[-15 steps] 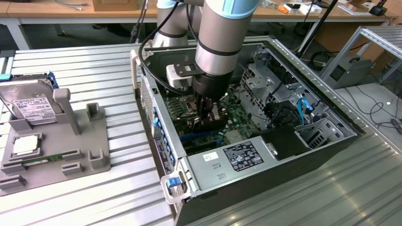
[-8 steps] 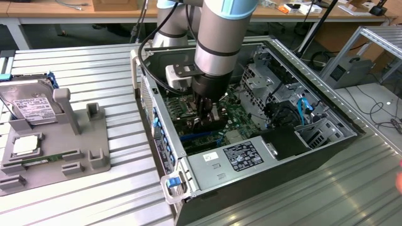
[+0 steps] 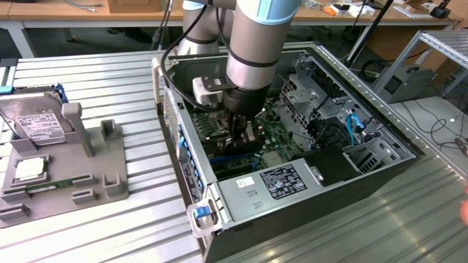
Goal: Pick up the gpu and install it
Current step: 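Insert the gpu into the slot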
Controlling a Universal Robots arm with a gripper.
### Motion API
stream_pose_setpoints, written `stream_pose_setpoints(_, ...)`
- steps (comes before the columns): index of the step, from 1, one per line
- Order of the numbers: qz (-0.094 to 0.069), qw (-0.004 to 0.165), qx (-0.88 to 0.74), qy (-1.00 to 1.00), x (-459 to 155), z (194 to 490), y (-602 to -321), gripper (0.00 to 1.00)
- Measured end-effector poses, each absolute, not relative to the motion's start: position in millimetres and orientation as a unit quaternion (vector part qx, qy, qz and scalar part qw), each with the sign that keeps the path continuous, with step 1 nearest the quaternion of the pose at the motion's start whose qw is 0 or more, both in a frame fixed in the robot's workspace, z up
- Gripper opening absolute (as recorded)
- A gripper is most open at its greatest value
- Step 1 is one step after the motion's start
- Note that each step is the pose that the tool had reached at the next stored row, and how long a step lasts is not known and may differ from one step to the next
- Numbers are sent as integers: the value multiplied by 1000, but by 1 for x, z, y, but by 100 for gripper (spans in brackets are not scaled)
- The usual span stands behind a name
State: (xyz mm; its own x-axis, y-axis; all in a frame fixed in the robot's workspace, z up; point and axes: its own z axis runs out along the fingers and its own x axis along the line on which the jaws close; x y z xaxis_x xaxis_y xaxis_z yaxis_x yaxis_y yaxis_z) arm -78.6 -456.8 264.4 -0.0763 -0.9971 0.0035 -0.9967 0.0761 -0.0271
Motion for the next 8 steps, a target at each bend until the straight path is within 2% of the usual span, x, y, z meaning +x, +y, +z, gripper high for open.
stream_pose_setpoints(8, -12, 7, -680, 733, -79, 261, -457, 27)
